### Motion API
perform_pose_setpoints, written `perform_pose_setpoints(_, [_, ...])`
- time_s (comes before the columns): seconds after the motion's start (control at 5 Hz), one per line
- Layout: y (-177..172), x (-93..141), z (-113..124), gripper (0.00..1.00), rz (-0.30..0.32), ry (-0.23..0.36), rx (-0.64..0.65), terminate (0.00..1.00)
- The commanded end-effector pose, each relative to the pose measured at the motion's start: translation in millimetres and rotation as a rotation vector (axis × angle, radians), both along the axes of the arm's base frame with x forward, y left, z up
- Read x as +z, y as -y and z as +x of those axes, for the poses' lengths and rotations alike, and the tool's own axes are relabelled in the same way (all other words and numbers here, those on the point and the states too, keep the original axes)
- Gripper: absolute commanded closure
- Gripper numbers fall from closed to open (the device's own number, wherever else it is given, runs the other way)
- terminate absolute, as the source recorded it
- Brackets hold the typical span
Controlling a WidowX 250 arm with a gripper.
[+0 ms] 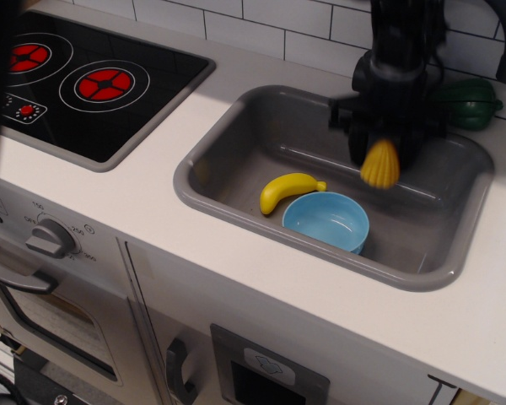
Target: Put corn in bowl sink
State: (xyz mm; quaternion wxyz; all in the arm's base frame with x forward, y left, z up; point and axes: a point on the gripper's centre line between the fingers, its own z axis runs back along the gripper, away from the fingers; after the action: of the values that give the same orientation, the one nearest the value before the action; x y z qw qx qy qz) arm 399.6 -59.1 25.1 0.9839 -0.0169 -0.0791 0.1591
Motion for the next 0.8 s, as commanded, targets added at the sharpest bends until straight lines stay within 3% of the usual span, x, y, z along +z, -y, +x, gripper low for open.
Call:
perform_pose_setpoints(0.0, [-15, 44, -25, 1.00, -0.023, 0.064, -0.059, 0.00])
perform_pose_setpoints(0.2, [-18, 32, -48, 1.00, 0.009, 0.082, -0.083, 0.00])
perform_pose_setpoints(0.6, [-18, 17, -69, 1.00, 0.039, 0.069, -0.112, 0.00])
